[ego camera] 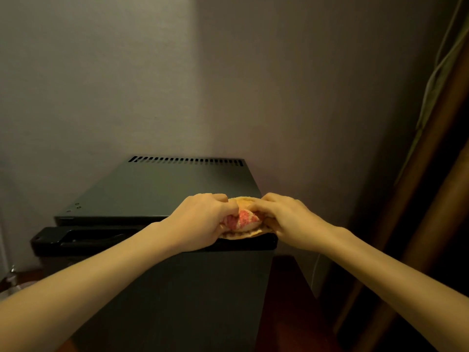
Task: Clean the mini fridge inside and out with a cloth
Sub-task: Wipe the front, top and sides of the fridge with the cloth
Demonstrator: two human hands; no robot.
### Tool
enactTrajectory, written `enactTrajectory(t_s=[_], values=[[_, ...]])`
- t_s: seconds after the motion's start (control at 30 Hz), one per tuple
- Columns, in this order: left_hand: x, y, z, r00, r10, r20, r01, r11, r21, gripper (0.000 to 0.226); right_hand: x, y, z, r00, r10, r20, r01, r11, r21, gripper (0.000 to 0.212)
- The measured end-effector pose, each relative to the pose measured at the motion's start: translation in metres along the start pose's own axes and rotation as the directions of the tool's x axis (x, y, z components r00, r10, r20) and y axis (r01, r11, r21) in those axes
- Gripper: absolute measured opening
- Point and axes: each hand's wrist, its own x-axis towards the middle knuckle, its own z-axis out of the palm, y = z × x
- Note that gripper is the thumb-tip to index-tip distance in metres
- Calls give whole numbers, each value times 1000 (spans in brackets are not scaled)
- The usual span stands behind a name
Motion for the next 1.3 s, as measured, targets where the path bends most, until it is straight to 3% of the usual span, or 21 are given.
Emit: enactTrajectory(t_s=[0.27, 0.47, 0.7, 1.0, 1.3], values=[[-17, 4, -1, 998, 64, -9, -64, 997, 44, 23, -19, -14, 7, 996, -55, -64, 48, 992, -115, 56], [-32, -12, -6, 999, 51, 16, -52, 992, 112, 30, -6, -30, 10, 996, -80, -32, 77, 992, -97, 58], [-78, -71, -38, 993, -102, 54, 99, 994, 45, 39, 46, -83, 27, 979, -199, -34, 198, 980, -30, 52], [-153, -158, -56, 994, -106, 4, 105, 990, 96, 46, 125, -163, 61, 962, -271, -28, 270, 962, -43, 57], [-177, -218, -58, 999, 40, -36, -40, 999, 1, 55, 166, -194, 66, 974, -227, -9, 227, 972, 61, 41]])
